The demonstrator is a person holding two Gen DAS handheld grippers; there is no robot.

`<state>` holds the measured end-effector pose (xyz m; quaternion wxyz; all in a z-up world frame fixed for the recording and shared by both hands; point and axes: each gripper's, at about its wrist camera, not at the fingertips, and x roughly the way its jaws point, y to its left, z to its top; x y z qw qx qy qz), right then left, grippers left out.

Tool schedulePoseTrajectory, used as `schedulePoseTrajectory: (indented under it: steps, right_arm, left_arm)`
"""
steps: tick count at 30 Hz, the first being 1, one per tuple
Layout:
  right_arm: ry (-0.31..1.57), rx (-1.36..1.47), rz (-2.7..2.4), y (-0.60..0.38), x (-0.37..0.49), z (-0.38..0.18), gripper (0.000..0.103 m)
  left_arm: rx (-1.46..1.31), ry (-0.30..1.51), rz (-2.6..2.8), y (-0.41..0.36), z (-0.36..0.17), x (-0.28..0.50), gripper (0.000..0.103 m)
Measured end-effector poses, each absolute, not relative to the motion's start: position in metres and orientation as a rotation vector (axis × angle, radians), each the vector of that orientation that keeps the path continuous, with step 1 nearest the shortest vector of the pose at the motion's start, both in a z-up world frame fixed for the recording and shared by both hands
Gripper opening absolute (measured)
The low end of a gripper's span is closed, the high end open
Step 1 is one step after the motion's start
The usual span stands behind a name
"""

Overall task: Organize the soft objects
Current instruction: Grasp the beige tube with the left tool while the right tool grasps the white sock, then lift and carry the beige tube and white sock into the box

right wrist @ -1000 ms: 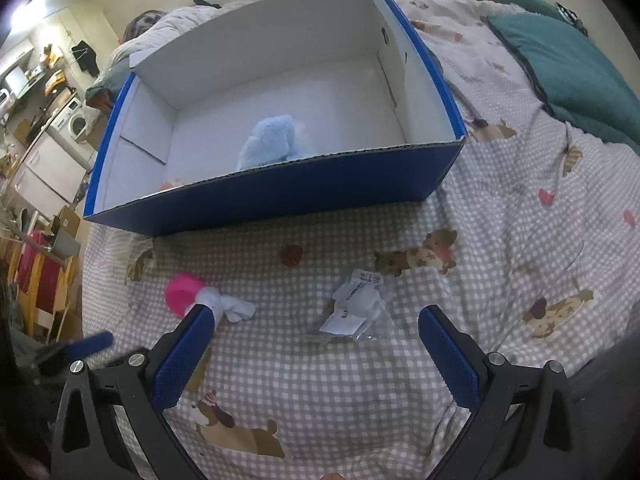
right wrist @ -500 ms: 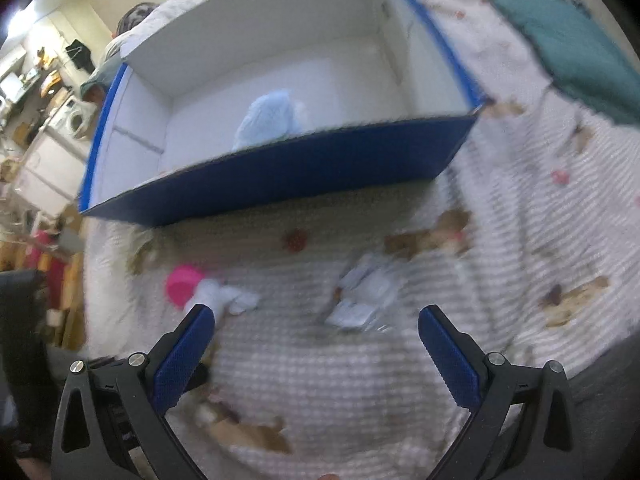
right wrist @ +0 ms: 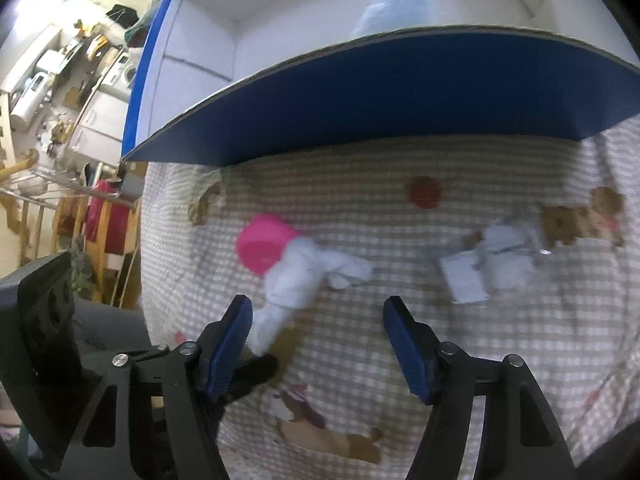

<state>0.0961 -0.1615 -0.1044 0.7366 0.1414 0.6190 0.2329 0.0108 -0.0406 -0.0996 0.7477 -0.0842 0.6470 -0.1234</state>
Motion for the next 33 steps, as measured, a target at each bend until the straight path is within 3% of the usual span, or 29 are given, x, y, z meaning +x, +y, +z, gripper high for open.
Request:
schedulePoseTrajectory:
  steps: [2,6,10,12,33]
  right_arm:
    - [1.367,0.301,0.518,-0.154,0.096,-0.107,0.073]
    - [1.378,0.292,0.537,-0.148,0.098,-0.112,0.035]
    - [1.354,0.294,0.561,-0.148,0.095,-0.108,0.014]
    - [1.324,0.279,0.564,-0.149,0.092,-0.102,0.009]
    - [1.168,0.296,0.492,-0.186,0.066,-0.059,0.008]
  left_arm:
    - [-0.183,1.415,-0.270,-0.041,-0.100,0.011,0.010]
    - [-0.180,1.415,-0.268,-0.044,-0.100,0.012,0.010]
    - [-0.171,1.414,-0.261,-0.046,-0.100,0.015,0.010]
    - [-0.164,1.411,-0.260,-0.047,-0.100,0.015,0.010]
    - [-0.222,1.200,-0.120,-0.002,-0.047,0.009,0.008]
